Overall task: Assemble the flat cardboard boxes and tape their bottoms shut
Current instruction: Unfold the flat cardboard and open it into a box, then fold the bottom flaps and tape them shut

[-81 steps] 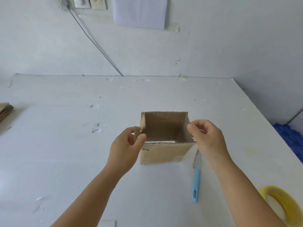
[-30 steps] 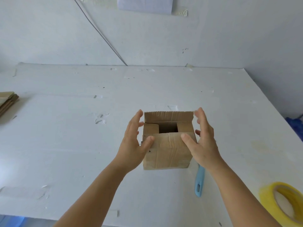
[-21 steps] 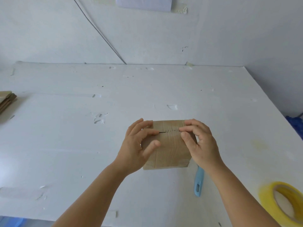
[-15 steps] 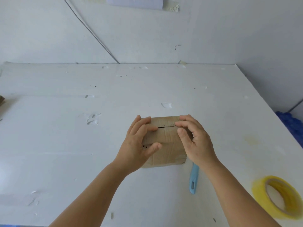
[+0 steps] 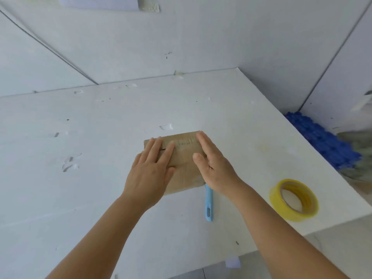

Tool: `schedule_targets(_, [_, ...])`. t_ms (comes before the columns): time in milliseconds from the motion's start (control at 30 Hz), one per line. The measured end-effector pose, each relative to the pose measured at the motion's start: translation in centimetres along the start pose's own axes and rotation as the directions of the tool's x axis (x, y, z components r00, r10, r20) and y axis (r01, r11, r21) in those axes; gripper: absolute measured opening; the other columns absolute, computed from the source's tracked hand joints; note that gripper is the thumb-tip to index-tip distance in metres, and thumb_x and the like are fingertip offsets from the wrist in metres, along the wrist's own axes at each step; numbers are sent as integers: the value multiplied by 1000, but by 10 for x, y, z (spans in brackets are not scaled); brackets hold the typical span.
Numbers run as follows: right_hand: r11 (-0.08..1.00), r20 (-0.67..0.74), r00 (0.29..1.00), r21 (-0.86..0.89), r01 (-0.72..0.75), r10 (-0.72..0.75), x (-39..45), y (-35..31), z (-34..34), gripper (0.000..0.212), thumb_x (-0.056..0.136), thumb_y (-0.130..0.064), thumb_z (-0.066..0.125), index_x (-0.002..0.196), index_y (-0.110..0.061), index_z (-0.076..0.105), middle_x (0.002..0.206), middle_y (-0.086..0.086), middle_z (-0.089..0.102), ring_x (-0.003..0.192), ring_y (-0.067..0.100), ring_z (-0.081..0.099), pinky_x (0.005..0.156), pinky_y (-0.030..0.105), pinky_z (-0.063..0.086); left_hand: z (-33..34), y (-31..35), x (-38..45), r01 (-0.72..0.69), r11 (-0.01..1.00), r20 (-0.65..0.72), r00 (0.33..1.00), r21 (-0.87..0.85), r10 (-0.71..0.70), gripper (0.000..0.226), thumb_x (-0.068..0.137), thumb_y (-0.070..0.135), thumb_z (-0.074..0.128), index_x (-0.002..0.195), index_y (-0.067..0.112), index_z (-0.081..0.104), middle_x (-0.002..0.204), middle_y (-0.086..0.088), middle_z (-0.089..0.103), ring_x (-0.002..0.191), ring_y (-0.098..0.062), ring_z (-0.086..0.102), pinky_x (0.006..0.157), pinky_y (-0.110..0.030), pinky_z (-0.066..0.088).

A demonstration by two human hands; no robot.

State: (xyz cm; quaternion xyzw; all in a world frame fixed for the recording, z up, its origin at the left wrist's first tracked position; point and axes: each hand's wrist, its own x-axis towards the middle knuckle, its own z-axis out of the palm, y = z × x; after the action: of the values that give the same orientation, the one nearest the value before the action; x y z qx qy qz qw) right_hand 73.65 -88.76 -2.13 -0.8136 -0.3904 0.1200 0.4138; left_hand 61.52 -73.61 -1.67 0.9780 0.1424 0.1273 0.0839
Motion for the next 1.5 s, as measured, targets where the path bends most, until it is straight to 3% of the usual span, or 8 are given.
schedule_targets(333, [906, -147, 916, -156, -393, 372, -55, 37, -26, 65, 99, -25, 41, 152, -19, 6, 160, -3, 6, 146, 11, 7, 117, 29, 14, 7, 20, 21, -98, 995, 16, 995, -5, 98, 54, 99, 32, 38, 149, 19, 24, 157, -10, 16, 145, -27, 6, 113, -39, 14])
schedule_targets(567, [656, -325, 719, -296, -694, 614, -94, 70, -41, 75, 95, -27, 49, 151, -22, 0, 159, 11, 5, 146, 25, 6, 115, 42, 17, 12, 29, 29, -128, 991, 2, 992, -40, 128, 52, 97, 26, 42, 147, 16, 31, 153, -13, 24, 144, -29, 12, 111, -42, 18])
schedule_targets(667, [603, -361, 651, -252, -757, 668, -107, 82, -44, 79, 93, -18, 52, 151, -23, 0, 154, 8, 22, 141, 27, 23, 114, 45, 22, 12, 28, 30, -135, 989, -9, 991, -57, 135, 52, 96, 24, 46, 145, 14, 36, 152, -16, 27, 143, -31, 16, 110, -45, 20])
schedule_targets(767, [598, -352, 633, -215, -772, 690, -116, 90, -47, 82, 87, -2, 48, 151, -30, 6, 108, 4, 57, 106, 25, 53, 96, 39, 41, 12, 28, 31, -135, 988, -14, 991, -73, 134, 52, 95, 23, 48, 145, 13, 37, 151, -17, 28, 143, -32, 16, 110, -46, 19])
schedule_targets(867, [597, -331, 654, -266, -757, 681, -119, 97, -50, 81, 85, 1, 44, 148, -39, 13, 75, -3, 51, 79, 21, 50, 70, 31, 41, 12, 28, 32, -142, 986, -26, 990, -81, 141, 52, 94, 21, 51, 144, 12, 38, 150, -18, 30, 142, -34, 19, 110, -48, 21])
schedule_targets(1033, [643, -319, 674, -211, -736, 666, -117, 107, -56, 73, 86, 3, 42, 143, -39, 30, 121, 5, 58, 110, 30, 53, 77, 33, 45, 16, 26, 33, -146, 986, -39, 989, -81, 144, 52, 94, 21, 53, 143, 11, 40, 149, -18, 32, 141, -36, 20, 109, -49, 22])
schedule_targets(1333, [668, -397, 671, -170, -725, 627, -102, 111, -57, 62, 88, -1, 42, 137, -39, 38, 108, 0, 59, 87, 20, 52, 69, 34, 48, 18, 24, 31, -150, 985, -54, 988, -88, 146, 54, 90, 21, 59, 141, 9, 43, 146, -20, 36, 139, -38, 26, 108, -50, 26])
schedule_targets(1500, [795, -485, 729, -105, -597, 484, -79, 87, -64, 51, 90, -9, 47, 130, -40, 43, 119, -8, 57, 87, 15, 49, 71, 28, 36, 18, 22, 31, -138, 985, -34, 990, -104, 135, 55, 92, 26, 55, 143, 14, 40, 150, -15, 32, 141, -33, 23, 110, -47, 25])
